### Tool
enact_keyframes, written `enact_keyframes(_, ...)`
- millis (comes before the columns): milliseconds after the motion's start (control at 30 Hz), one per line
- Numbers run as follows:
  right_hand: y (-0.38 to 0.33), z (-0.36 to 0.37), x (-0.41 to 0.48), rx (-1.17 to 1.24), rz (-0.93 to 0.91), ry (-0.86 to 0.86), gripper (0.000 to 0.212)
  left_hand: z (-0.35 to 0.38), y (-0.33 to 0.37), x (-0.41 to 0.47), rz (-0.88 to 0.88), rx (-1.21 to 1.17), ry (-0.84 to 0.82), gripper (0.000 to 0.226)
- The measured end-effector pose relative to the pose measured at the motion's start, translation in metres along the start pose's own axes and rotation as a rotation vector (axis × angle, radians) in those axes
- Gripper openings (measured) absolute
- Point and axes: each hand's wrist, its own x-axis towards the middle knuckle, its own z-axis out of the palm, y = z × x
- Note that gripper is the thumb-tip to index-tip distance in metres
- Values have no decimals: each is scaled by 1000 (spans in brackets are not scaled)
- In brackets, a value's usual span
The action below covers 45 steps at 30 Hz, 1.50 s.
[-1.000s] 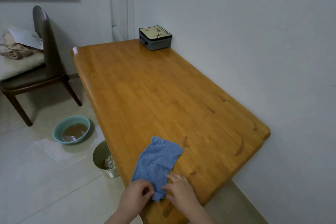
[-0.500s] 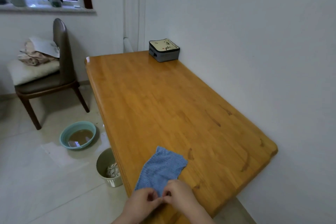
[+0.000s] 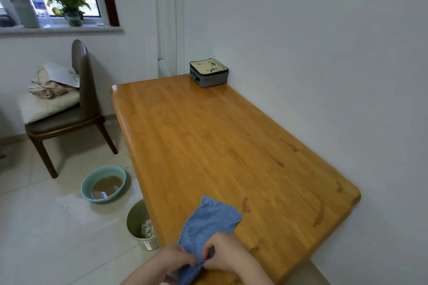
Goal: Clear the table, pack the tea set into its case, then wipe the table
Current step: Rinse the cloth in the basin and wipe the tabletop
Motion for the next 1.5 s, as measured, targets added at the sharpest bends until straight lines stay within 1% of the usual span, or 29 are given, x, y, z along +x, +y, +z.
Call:
enact_keyframes(67, -1, -2, 2, 27, 5, -9, 13, -7, 5, 2, 25, 117, -13, 11)
enact_keyframes(133, 0, -7, 4, 79, 8, -35, 10, -16, 7, 4, 85, 252, -40, 17)
enact_keyframes(167, 0, -10, 5, 102, 3, -43, 8, -20, 6, 5, 114, 304, -53, 16)
enact_keyframes(267, 1, -15, 7, 155, 10, -70, 7, -32, 2, 8, 185, 379, -95, 19)
enact_keyframes(333, -1, -15, 8, 125, 10, -97, 12, -34, -1, 6, 220, 404, -118, 4)
enact_keyframes(367, -3, -15, 8, 93, -2, -100, 12, -33, -2, 6, 224, 411, -110, 7)
enact_keyframes(433, -6, -13, 9, 33, -25, -67, 14, -30, -6, 4, 239, 404, -40, 10)
enact_keyframes(533, -8, -9, 11, 63, -41, -49, 17, -26, -8, 2, 277, 262, 72, 13)
enact_keyframes(600, -10, -6, 13, 100, -25, -35, 33, -26, -5, 0, 318, 218, 134, 13)
enact_keyframes(633, -11, -3, 14, 63, -15, 12, 39, -26, -4, -1, 337, 193, 146, 13)
enact_keyframes(667, -11, 0, 17, -11, -6, 88, 39, -26, -1, -2, 357, 163, 150, 15)
enact_keyframes(767, -8, 13, 24, -186, 26, 336, 26, -27, 8, -5, 366, 0, 142, 20)
enact_keyframes(867, 6, 20, 30, -206, 112, 490, 26, -35, 22, -13, 375, -174, 122, 8)
enact_keyframes(900, 13, 20, 31, -190, 150, 529, 27, -40, 26, -14, 381, -204, 118, 8)
enact_keyframes(1000, 38, 10, 32, -140, 238, 624, 25, -58, 38, -16, 408, -242, 130, 25)
enact_keyframes(1067, 52, -3, 33, -153, 243, 682, 16, -71, 49, -16, 422, -251, 153, 28)
enact_keyframes(1100, 56, -11, 33, -174, 244, 720, 10, -78, 57, -16, 429, -250, 170, 27)
enact_keyframes(1133, 59, -21, 33, -178, 253, 750, 12, -85, 64, -15, 435, -245, 188, 26)
enact_keyframes(1200, 59, -47, 34, -146, 271, 788, 23, -101, 80, -11, 463, -239, 201, 27)
enact_keyframes(1267, 55, -77, 37, -114, 277, 839, 26, -119, 97, -8, 501, -196, 190, 27)
enact_keyframes(1367, 43, -129, 40, -107, 251, 885, 24, -147, 120, -4, 545, -139, 216, 24)
enact_keyframes(1500, 19, -195, 36, -152, 185, 951, 20, -175, 148, -11, 617, -193, 283, 22)
